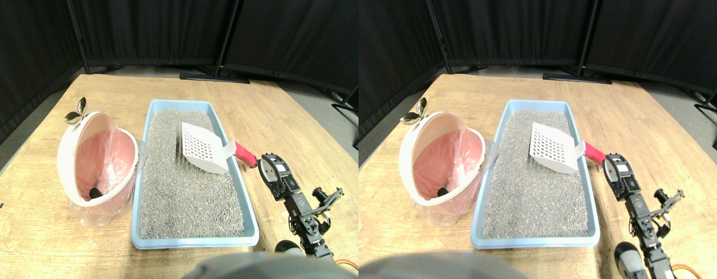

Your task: Scoop (unimanual)

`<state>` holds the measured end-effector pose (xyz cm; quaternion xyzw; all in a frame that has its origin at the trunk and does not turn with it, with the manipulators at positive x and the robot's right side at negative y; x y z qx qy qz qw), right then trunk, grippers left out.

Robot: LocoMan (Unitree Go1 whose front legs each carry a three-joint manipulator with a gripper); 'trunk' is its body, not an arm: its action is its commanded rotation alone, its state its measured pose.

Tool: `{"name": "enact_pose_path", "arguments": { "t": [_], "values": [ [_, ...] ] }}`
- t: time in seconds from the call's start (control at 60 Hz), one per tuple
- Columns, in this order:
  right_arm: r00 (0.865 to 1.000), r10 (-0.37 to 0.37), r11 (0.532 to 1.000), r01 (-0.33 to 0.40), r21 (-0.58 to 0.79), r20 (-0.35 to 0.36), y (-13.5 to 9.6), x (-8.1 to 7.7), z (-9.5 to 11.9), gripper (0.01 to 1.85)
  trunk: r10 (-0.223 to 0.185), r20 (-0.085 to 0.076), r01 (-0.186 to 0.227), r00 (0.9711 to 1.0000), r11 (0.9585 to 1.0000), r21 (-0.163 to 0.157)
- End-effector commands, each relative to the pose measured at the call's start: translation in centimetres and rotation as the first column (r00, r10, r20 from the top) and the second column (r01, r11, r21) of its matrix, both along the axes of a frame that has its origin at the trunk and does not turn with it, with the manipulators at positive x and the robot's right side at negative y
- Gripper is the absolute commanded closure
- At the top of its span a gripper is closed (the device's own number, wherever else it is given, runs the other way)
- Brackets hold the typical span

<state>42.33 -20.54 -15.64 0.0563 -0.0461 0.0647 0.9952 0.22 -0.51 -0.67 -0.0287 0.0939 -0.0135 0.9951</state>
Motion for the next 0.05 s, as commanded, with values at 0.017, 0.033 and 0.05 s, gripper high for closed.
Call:
{"name": "enact_pose_path", "arguments": {
  "t": [0.017, 0.033, 0.05],
  "values": [
    [1.000, -0.003, 1.000, 0.003, 0.003, 0.031, 0.33, -0.15, 0.62, 1.81, -0.004, 0.018, 0.005, 0.9998, 0.9998, -0.020],
    [0.999, -0.002, 1.000, 0.001, 0.004, 0.033, 0.49, -0.09, 0.61, 1.81, -0.005, 0.017, 0.005, 0.9998, 0.9998, -0.020],
    [0.999, -0.002, 1.000, 0.001, 0.004, 0.033, 0.49, -0.09, 0.61, 1.81, -0.005, 0.017, 0.005, 0.9998, 0.9998, -0.020]
  ]
}}
